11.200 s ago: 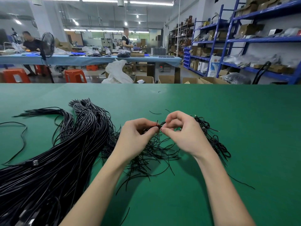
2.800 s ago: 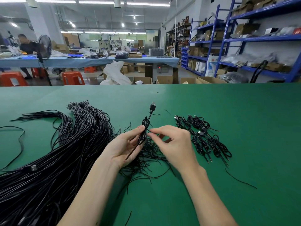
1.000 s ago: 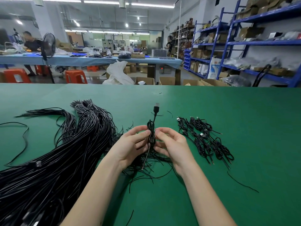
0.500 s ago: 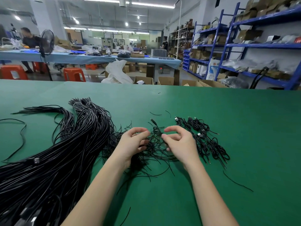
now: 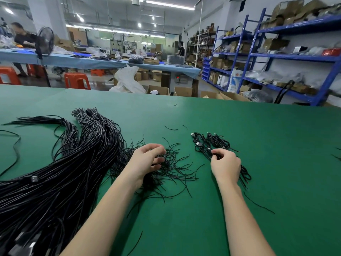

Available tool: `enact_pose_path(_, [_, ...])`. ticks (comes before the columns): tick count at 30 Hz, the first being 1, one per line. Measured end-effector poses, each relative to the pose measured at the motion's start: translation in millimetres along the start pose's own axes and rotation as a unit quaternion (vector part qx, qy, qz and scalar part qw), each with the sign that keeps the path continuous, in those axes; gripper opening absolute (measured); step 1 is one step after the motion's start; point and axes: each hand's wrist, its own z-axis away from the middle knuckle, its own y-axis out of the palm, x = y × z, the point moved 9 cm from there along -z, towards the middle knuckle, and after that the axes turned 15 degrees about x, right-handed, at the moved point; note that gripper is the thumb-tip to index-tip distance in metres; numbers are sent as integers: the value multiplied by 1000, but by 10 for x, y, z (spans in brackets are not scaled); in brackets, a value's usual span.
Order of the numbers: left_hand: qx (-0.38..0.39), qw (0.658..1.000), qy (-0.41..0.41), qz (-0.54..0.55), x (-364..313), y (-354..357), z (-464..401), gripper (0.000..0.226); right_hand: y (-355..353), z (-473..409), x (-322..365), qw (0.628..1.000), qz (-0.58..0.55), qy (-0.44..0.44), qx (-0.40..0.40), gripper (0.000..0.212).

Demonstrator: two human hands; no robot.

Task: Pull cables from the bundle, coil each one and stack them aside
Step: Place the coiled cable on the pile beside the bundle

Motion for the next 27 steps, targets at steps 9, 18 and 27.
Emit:
enact_pose_path(9, [8, 1000, -4, 3, 25, -6, -15, 18, 43, 19, 44, 999, 31, -11, 7, 26])
enact_pose_path(18, [7, 1000, -8, 8, 40, -2, -19, 20, 82, 92, 56, 999, 45, -19, 11, 26])
enact_pose_path(27, [5, 1000, -16, 2, 46, -25, -15, 19, 61, 382, 718, 990, -30, -134, -25, 20])
